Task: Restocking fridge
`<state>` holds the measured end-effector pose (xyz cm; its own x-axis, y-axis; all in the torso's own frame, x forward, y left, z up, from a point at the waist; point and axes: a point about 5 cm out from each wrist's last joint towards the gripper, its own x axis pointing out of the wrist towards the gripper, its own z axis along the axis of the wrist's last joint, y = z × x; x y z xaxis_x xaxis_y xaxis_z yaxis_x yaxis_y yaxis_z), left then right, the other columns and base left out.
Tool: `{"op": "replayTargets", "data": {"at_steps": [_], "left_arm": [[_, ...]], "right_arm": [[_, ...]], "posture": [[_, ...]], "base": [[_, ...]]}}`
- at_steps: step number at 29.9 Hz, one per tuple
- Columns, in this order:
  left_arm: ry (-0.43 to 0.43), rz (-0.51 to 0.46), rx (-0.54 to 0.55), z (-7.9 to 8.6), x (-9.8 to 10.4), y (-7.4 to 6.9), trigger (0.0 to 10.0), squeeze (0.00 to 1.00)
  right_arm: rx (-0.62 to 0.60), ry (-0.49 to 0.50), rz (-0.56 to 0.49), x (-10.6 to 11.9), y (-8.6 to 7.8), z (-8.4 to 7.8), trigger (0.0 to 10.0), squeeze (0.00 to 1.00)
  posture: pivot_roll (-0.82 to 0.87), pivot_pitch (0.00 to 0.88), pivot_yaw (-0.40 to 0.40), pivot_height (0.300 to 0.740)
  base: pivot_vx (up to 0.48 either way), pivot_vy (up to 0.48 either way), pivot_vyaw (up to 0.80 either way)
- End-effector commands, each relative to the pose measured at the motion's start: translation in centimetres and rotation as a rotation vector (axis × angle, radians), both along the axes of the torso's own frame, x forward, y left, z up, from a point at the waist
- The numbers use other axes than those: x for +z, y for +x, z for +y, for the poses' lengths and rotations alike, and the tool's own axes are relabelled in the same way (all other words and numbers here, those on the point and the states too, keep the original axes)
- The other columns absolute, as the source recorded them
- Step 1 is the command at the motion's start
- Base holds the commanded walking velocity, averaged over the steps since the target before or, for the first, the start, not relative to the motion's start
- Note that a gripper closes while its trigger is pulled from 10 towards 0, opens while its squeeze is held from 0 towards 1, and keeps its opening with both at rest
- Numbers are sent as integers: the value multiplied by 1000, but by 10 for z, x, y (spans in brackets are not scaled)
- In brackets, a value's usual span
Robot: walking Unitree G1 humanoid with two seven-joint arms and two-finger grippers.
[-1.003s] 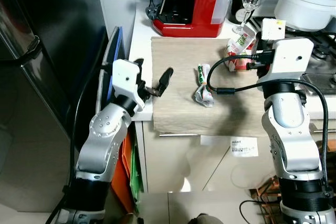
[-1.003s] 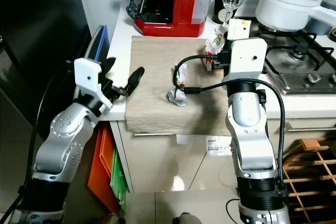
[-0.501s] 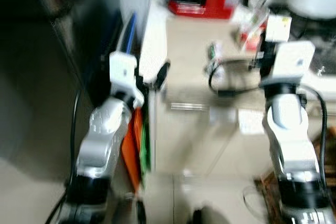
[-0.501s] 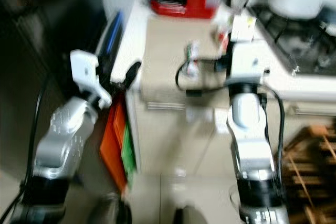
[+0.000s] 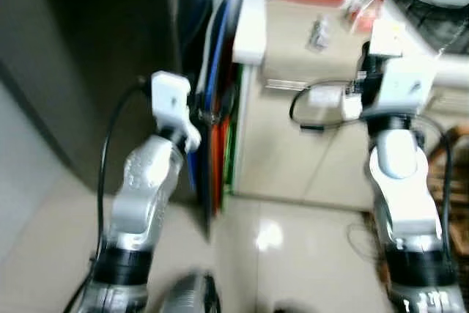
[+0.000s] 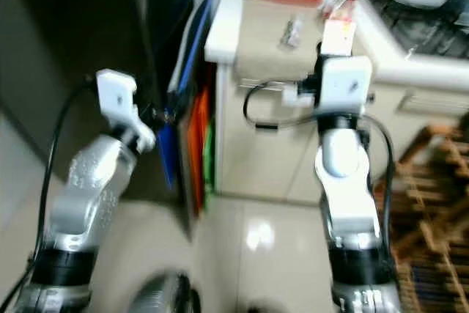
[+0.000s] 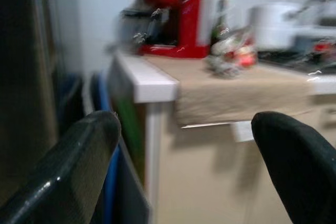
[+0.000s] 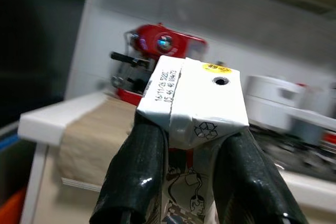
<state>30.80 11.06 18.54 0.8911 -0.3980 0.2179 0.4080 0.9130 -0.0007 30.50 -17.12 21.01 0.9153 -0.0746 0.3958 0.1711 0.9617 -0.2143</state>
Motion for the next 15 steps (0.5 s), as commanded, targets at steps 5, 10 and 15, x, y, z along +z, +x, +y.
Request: {"op": "replayTargets", "data": {"at_steps": [5,10,15], "left_arm": [[-41,-42,-60,-4,8,-4,10000,0],[-27,-41,-72,-6,8,-5,10000,0],[-28,-45,-74,-6,8,-5,10000,0]], "right_arm": [[-4,-6,-15,2,1,-1,10000,0],[2,-6,-4,-1,3,0,10000,0],[5,-9,-4,0,3,0,10000,0]], "posture": [[-68,0,-6,711],[-67,0,-7,711],[-70,0,-11,711]], "base": [[0,-64,0],[0,-478,0],[0,-468,0]]}}
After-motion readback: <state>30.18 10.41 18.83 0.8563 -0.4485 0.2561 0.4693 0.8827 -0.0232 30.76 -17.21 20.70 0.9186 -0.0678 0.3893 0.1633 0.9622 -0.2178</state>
